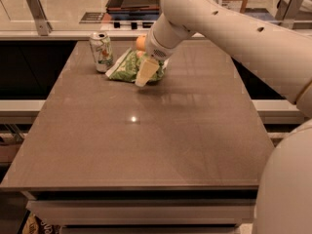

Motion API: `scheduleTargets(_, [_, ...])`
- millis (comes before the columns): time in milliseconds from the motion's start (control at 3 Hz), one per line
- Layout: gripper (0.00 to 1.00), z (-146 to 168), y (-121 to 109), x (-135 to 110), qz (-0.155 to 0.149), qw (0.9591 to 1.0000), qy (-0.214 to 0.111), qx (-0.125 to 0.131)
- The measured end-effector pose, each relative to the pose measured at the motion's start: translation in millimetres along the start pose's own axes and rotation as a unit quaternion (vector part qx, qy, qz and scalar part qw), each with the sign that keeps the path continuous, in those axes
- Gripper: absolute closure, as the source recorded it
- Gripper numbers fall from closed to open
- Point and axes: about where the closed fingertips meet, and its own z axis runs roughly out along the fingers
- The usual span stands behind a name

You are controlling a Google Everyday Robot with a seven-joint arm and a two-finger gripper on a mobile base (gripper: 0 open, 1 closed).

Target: Move green jalapeno chip bag near 7up can

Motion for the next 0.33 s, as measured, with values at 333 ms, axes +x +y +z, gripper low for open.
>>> scheduleTargets(333, [0.00, 0.0, 0.0, 0.0, 0.000, 1.0000, 0.000, 0.000])
